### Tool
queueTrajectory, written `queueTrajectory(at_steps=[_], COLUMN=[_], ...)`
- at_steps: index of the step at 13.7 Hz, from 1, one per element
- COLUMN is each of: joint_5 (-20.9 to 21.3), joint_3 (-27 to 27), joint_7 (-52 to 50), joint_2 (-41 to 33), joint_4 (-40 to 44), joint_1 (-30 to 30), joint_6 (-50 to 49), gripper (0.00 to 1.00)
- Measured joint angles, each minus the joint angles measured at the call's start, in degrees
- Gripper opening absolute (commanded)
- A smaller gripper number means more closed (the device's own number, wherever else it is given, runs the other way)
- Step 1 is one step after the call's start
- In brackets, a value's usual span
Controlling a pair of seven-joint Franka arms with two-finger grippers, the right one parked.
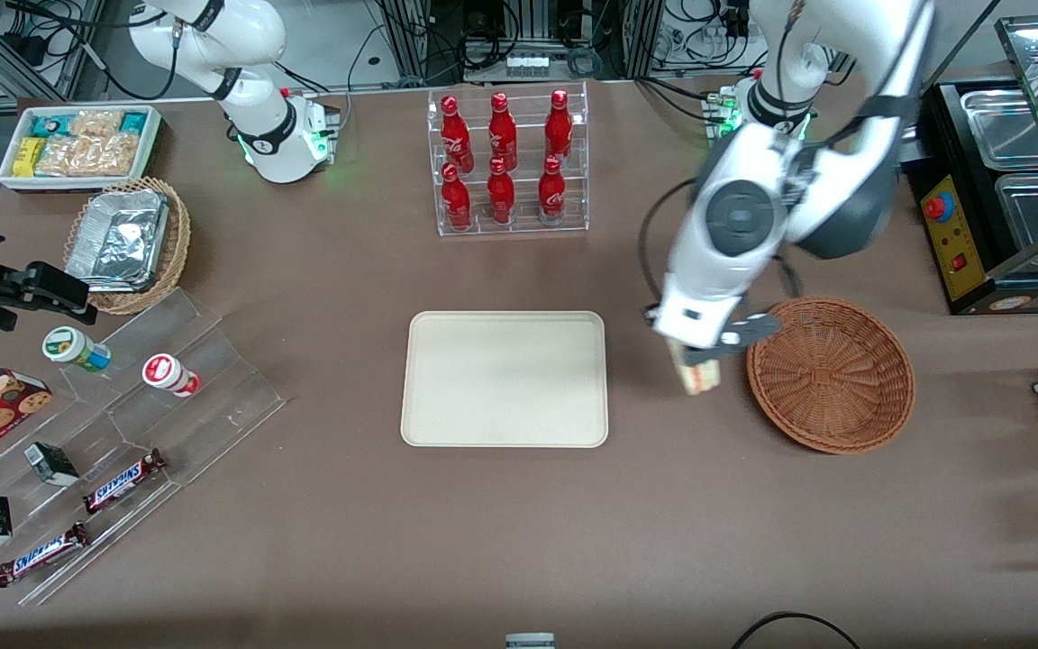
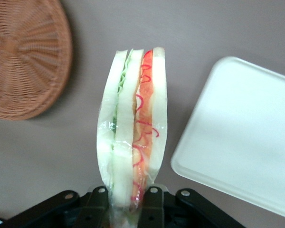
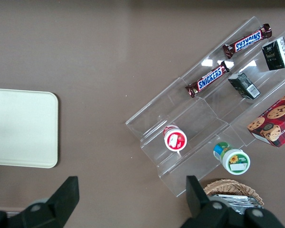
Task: Place sandwich from basket to tray
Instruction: 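Lift the sandwich and carry it with the left gripper to the tray, then lower the sandwich onto the tray and open the left gripper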
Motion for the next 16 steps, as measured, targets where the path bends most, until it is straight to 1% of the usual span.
queueTrajectory(at_steps=[3,4,9,13,16], joint_5=[-1.30,-1.39,-1.41,-1.32,-0.41], joint_3=[-0.71,-0.82,-1.01,-1.01,-1.01], joint_7=[-0.09,-0.09,0.17,1.69,2.13], joint_2=[5.51,7.07,12.87,17.44,19.48], joint_4=[3.07,3.49,3.82,3.86,3.96], joint_1=[-3.93,-4.92,-9.93,-11.05,-11.26], joint_6=[6.41,8.02,13.85,18.96,20.45], gripper=[0.16,0.14,0.14,0.15,0.16])
